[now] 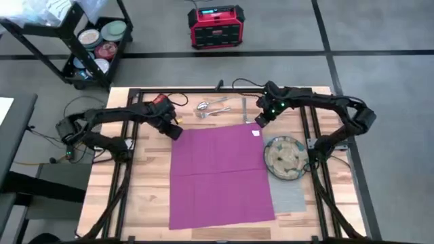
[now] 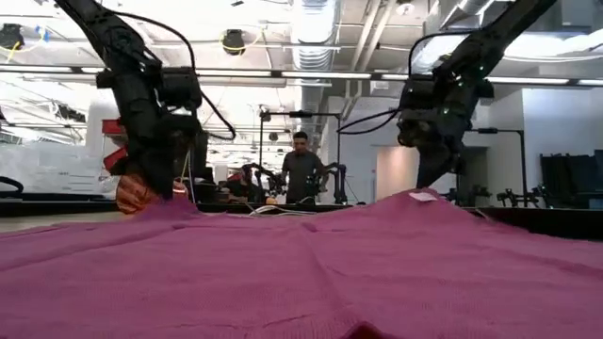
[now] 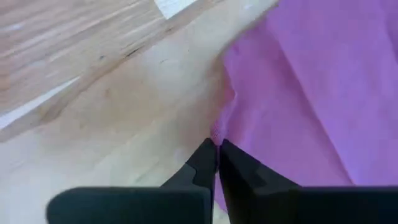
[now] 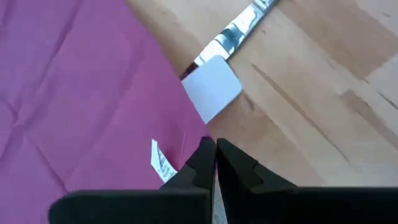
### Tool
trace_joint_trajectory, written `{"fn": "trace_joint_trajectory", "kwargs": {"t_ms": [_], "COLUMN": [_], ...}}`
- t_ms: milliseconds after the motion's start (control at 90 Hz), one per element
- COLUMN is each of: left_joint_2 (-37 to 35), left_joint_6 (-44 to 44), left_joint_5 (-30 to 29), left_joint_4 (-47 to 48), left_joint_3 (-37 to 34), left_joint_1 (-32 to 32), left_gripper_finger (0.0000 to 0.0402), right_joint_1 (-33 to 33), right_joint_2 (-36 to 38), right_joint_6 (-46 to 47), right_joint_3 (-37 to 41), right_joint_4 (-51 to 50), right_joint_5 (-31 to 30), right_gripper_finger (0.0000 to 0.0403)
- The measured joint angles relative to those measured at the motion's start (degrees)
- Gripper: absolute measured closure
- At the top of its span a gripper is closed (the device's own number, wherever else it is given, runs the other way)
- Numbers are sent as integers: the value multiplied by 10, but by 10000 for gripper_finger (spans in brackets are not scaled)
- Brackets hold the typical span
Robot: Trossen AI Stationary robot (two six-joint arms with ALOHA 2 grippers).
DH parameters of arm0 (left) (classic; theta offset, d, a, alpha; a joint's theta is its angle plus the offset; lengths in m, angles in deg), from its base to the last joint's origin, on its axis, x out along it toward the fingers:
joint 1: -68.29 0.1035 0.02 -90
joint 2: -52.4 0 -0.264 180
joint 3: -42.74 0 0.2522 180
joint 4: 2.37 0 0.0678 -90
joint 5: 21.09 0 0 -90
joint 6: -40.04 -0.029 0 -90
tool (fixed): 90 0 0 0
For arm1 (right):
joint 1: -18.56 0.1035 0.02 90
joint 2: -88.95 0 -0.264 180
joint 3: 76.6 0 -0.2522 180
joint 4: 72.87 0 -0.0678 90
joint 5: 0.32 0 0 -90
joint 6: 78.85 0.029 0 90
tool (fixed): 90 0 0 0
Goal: Set table place
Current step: Fold the violet table napkin
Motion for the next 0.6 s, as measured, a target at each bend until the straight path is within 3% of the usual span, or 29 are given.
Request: {"fn": "trace_joint_trajectory", "kwargs": {"t_ms": [356,600], "left_joint_2": [-126,-176], "left_joint_6": [37,75], "left_joint_5": [0,0], "left_joint_4": [50,84], "left_joint_3": [0,0], "left_joint_1": [-5,-50], "left_gripper_finger": [401,401], "right_joint_1": [57,96], "right_joint_2": [43,86], "right_joint_6": [52,91], "right_joint_3": [0,0], "right_joint_4": [-1,-3], "right_joint_5": [12,12], "right_gripper_finger": [403,403]}}
